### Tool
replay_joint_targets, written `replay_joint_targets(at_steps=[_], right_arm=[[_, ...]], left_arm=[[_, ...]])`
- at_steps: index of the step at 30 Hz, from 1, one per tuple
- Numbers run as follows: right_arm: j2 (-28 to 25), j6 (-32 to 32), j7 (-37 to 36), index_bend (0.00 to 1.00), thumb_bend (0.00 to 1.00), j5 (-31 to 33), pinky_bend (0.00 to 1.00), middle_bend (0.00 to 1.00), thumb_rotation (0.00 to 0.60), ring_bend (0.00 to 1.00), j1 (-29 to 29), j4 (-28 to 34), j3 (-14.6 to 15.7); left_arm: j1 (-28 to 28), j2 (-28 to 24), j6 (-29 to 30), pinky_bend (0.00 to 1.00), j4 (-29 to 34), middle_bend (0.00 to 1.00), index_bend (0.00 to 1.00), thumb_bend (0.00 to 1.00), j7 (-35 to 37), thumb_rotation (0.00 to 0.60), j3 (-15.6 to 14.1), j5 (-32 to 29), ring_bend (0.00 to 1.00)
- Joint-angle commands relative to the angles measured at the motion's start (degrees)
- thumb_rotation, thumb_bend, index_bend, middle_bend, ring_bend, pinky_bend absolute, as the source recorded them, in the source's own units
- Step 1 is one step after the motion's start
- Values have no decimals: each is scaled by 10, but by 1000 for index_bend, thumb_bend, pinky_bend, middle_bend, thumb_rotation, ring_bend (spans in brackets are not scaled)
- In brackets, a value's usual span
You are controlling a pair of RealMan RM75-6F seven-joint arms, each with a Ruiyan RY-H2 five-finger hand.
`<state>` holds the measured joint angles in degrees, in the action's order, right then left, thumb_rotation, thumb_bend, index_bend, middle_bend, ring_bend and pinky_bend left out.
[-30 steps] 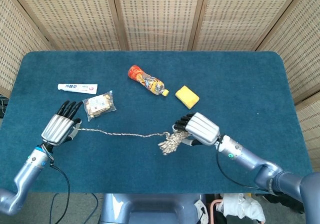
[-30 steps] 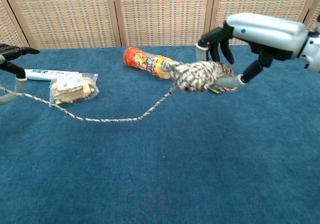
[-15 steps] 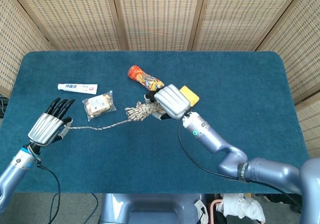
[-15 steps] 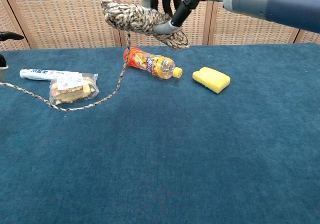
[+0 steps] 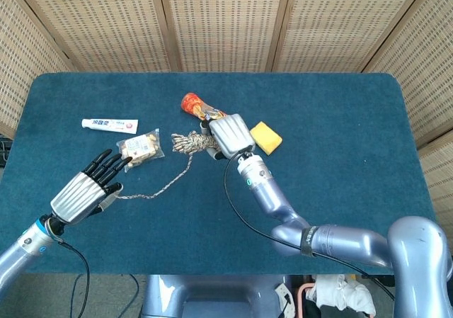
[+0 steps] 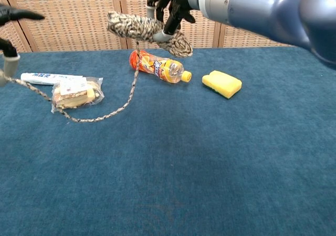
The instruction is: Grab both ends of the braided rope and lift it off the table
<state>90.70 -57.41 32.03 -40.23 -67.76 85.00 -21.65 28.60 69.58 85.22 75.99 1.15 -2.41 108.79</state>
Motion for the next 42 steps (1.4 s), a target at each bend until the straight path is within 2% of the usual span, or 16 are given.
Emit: replay_joint_targets(at_steps=[1,4,7,15,22,24,26,28,35,42], right_arm=[[21,-13,46,695,787,46,797,840,600,656,-14,-6,9],[37,-7,57,697,787,63,798,842,600,657,-18,-19,18],[49,1,62,698,788,66,801,844,600,658,-21,-30,26],[63,29,52,706,798,58,801,848,600,658,-20,-43,38],[62,54,33,717,802,29,806,852,600,659,-16,-47,50],[62,59,28,718,803,15,811,852,600,658,-14,-49,56],[63,68,16,718,803,-7,811,852,600,659,-10,-46,65],[60,75,0,718,802,-25,811,852,600,659,-5,-45,69],[43,100,-54,719,801,-95,811,852,600,658,10,-40,80],[11,121,-134,725,800,-173,810,853,600,658,30,-13,80]], left_arm=[[20,-30,38,0,47,0,830,703,27,600,11,34,0],[46,-67,16,0,141,0,833,706,72,600,29,15,0],[71,-93,-21,0,222,0,837,713,123,600,54,-31,0],[128,-109,-107,0,328,0,847,717,151,600,138,-166,0],[160,-78,-139,0,335,0,863,725,172,600,196,-267,0],[175,-62,-159,0,336,0,865,730,187,600,219,-317,0],[205,-36,-196,0,320,0,865,732,203,600,252,-394,0],[221,-21,-210,0,308,0,865,732,199,600,269,-433,0],[260,15,-249,0,261,0,865,732,191,600,311,-535,0],[277,38,-275,0,203,0,865,733,189,600,330,-602,0]])
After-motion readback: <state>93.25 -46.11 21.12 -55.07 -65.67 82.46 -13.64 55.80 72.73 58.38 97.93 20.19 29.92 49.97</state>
